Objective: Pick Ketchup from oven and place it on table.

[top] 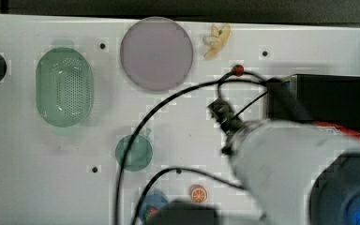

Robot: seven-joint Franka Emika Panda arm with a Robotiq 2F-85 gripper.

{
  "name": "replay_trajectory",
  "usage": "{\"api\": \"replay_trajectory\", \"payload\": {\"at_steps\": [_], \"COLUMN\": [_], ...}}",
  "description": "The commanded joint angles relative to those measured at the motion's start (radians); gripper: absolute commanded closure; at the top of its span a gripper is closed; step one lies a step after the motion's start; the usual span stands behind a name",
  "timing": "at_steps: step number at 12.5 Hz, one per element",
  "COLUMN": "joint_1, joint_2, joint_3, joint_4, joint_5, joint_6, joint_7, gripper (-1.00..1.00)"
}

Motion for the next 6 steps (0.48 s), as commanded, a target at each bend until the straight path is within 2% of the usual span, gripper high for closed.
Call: {"api": "replay_trajectory", "payload": {"at_steps": [1, 3, 6], "joint_1": [-0.037, -0.046, -0.053], "joint_2": [0.055, 0.094, 0.215], "joint_3": [-0.131, -0.200, -0.356], "joint_4": [-0.018, -0.018, -0.001], "joint_5": [-0.026, -0.026, -0.025], "joint_6": [0.082, 0.131, 0.296], "joint_7": [-0.059, -0.059, -0.059], "gripper": [-1.00, -1.00, -1.00]}}
